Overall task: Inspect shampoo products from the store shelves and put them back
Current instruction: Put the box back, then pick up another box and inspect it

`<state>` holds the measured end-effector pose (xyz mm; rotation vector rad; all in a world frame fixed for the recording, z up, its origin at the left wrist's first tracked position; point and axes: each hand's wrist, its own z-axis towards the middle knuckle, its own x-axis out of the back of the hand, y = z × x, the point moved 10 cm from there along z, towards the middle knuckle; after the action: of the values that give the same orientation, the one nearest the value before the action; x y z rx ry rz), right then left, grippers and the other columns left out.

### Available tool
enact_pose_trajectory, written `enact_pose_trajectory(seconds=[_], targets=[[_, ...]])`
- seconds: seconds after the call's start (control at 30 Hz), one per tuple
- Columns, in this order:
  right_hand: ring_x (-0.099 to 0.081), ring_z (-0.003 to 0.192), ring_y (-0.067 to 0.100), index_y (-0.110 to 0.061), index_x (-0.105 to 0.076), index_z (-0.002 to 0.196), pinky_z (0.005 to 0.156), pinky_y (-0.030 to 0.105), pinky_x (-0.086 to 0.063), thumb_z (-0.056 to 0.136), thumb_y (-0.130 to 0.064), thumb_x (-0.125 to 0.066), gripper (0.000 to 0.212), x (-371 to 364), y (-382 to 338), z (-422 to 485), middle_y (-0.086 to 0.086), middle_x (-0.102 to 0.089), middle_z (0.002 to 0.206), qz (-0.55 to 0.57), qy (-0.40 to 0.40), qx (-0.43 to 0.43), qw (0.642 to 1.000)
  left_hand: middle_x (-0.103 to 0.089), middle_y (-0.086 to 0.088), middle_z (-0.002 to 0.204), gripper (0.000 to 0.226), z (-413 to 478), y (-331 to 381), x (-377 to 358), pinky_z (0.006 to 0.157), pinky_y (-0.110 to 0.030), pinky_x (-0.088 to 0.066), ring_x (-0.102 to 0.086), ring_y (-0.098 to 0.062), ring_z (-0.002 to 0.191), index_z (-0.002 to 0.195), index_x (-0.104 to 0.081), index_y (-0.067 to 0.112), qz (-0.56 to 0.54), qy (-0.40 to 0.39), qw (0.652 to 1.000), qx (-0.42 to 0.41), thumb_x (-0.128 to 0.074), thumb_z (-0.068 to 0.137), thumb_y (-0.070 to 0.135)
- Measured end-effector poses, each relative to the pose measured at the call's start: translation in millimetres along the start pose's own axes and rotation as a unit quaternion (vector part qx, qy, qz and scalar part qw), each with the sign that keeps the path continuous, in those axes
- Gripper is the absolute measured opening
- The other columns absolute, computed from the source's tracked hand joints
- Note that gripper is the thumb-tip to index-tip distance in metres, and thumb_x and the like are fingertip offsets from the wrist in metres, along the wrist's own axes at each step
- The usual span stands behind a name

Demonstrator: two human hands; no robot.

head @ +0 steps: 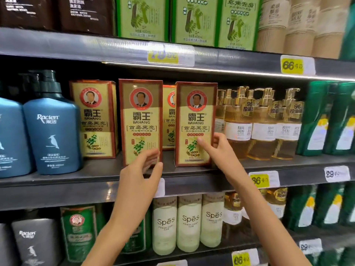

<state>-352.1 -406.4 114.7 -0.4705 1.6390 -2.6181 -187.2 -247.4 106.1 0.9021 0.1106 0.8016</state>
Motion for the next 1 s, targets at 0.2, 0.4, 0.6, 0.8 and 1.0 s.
enact_pose_trajectory(seconds=[0.2,0.4,0.6,0.8,1.0], targets=[[-0.066,0.103,0.016,-0.006,-0.048,0.125,0.089,0.032,-0.054,0.084,-0.028,-0.067,0.050,-8,10,4,0.007,-0.065,0.120,0.120,-0.053,-0.013,0.991,-0.061,0.013,0.116,0.029,-6,-10,-11,0.094,-0.018,-0.039,-0.055,-0.002,0.111,0.117,-0.057,0.027,0.009,-0.022,1.000,0.014,-0.055,0.090,0.015],[-0.070,0.095,0.021,-0.002,-0.046,0.120,0.083,0.037,-0.057,0.074,-0.034,-0.070,0.061,5,-5,-28,0.012,-0.069,0.110,0.195,-0.005,-0.026,0.981,-0.059,0.010,0.122,0.035,-9,1,-16,0.086,-0.002,-0.038,-0.053,0.003,0.107,0.125,-0.055,0.019,-0.005,-0.031,0.999,0.017,-0.054,0.091,0.023],[-0.069,0.097,0.027,-0.002,-0.047,0.122,0.079,0.037,-0.059,0.074,-0.034,-0.076,0.064,12,4,-103,0.013,-0.070,0.109,0.256,-0.042,-0.063,0.964,-0.069,0.013,0.105,0.068,-50,9,-73,0.073,-0.008,-0.047,-0.064,0.006,0.091,0.117,-0.058,0.026,-0.198,-0.163,0.958,0.130,-0.047,0.062,0.064],[-0.068,0.100,0.022,-0.011,-0.046,0.123,0.087,0.041,-0.055,0.076,-0.036,-0.069,0.059,21,72,-181,0.006,-0.069,0.113,0.232,-0.049,-0.148,0.960,-0.071,-0.001,0.107,0.050,-138,-31,-123,0.086,-0.040,-0.052,-0.067,-0.021,0.099,0.111,-0.061,0.027,-0.311,-0.160,0.899,0.262,-0.059,0.067,0.051],[-0.059,0.115,0.034,-0.008,-0.051,0.126,0.099,0.052,-0.046,0.076,-0.039,-0.058,0.059,48,124,-231,0.017,-0.062,0.125,0.269,-0.074,-0.212,0.936,-0.071,0.000,0.109,0.047,-220,-50,-162,0.069,-0.031,-0.057,-0.068,-0.022,0.098,0.114,-0.060,0.026,-0.356,-0.188,0.858,0.318,-0.057,0.074,0.050]])
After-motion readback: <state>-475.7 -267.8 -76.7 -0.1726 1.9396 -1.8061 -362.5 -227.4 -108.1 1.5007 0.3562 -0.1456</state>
